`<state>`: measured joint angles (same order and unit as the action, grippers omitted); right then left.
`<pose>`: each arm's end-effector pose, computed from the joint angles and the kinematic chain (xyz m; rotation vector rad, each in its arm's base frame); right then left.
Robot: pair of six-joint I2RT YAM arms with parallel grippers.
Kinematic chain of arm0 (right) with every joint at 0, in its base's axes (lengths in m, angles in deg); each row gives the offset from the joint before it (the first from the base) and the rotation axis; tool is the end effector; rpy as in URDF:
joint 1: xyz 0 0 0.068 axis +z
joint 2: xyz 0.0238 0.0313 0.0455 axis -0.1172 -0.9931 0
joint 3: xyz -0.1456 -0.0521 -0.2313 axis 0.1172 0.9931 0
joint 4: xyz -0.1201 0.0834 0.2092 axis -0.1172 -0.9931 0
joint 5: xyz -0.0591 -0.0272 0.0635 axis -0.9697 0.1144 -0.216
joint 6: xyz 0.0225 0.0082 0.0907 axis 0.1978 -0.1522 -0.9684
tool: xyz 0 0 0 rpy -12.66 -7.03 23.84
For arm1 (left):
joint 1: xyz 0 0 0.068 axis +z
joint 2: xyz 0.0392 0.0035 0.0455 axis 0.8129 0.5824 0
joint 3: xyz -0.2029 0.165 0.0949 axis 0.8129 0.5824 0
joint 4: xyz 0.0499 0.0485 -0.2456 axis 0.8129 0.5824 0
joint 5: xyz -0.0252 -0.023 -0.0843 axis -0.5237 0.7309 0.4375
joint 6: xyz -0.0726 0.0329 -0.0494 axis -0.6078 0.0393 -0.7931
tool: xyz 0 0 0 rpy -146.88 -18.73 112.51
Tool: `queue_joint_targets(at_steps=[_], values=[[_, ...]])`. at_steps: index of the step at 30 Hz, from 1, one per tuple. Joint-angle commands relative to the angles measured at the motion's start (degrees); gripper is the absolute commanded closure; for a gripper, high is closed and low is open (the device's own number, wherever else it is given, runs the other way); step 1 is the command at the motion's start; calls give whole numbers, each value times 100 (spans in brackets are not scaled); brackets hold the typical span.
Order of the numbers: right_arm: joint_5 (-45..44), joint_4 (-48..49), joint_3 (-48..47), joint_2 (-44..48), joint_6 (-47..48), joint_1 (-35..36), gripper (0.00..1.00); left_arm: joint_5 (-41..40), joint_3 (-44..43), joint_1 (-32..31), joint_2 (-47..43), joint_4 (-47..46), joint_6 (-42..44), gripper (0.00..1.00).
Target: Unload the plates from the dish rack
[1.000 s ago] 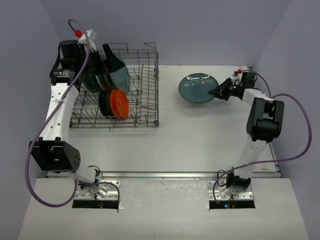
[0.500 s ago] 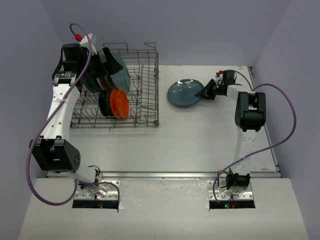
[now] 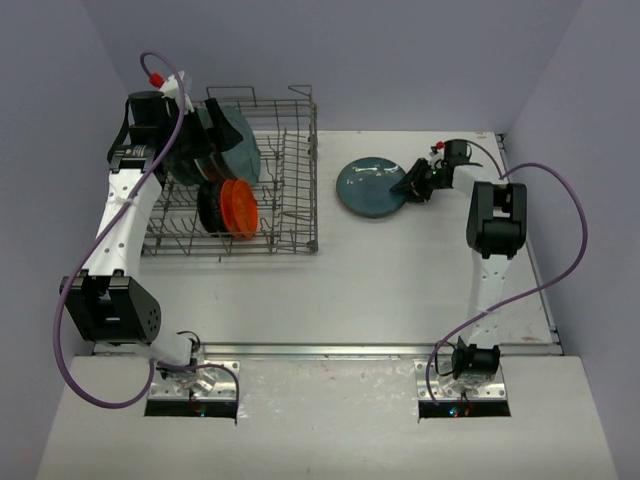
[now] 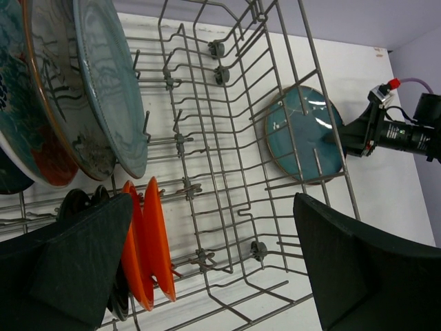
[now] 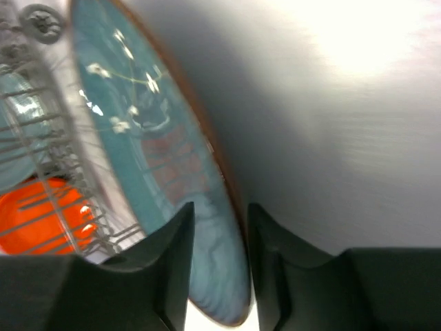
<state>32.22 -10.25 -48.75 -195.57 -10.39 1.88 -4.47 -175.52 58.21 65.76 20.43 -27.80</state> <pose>0.5213 0.0097 0.0812 0.7216 2.4570 1.1220 0.3745 -0.0089 0.3879 -0.0499 2.0326 -0.5275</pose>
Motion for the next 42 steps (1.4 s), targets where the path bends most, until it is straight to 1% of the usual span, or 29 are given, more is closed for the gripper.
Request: queue_joint_targets(at_steps=[1,2,4,5,6,8,10,11,12,14,16,17,19,20,22,24,25,26,29,32,35,39,42], values=[[-806,-455,-199,54,211,2,59,-268,-236,56,-7,-100,114,0],[-984,-568,-260,78,295,11,53,-320,-245,56,-15,-100,131,0],[-1206,-734,-382,106,401,37,48,-440,-279,56,-32,-100,149,0],[-1444,-878,-458,158,503,55,42,-467,-288,56,-33,-100,175,0],[-1620,-969,-504,208,577,72,39,-563,-299,56,-44,-83,186,0],[-1992,-1245,-642,335,823,137,36,-735,-334,56,-64,-67,214,0],[-2718,-1552,-840,434,1095,242,35,-1014,-380,56,-96,-50,228,0],[-3185,-1610,-889,542,1214,284,32,-1174,-398,56,-107,-68,239,0],[-3468,-1653,-921,634,1344,322,28,-1357,-414,56,-123,-111,282,0],[-3661,-1642,-869,812,1481,370,25,-1738,-541,56,-45,-72,382,0],[-3937,-1558,-728,1255,1757,396,20,-2196,-914,56,211,95,639,1],[-3957,-1514,-640,1273,1810,397,17,-2330,-1085,56,337,102,707,3],[-3991,-1314,-330,1726,1961,397,3,-2634,-1664,48,757,414,933,8],[-3993,-1240,-189,1921,2023,405,1,-2669,-1702,47,784,435,948,9],[-3993,-944,301,2515,2196,433,1,-2658,-2323,6,1275,695,1098,16],[-3941,-771,601,2880,2295,450,1,-2724,-2808,-37,1726,887,1228,22],[-3848,-694,766,3068,2351,450,1,-2740,-2841,-79,1861,913,1280,23],[-3812,-575,1034,3389,2428,450,1,-2840,-3048,-162,2016,931,1328,28],[-3682,-444,1517,3884,2542,450,1,-2927,-3276,-295,2361,928,1526,35],[-3564,-364,1857,4255,2627,450,1,-2842,-3327,-513,2655,888,1616,38],[-3510,-325,2100,4591,2688,450,1,-2843,-3402,-605,2960,849,1609,42],[-3420,-379,2208,4752,2679,450,1,-2843,-3537,-677,3318,890,1565,43],[-3296,-478,2206,4772,2608,450,1,-2829,-3592,-682,3508,952,1463,46]])
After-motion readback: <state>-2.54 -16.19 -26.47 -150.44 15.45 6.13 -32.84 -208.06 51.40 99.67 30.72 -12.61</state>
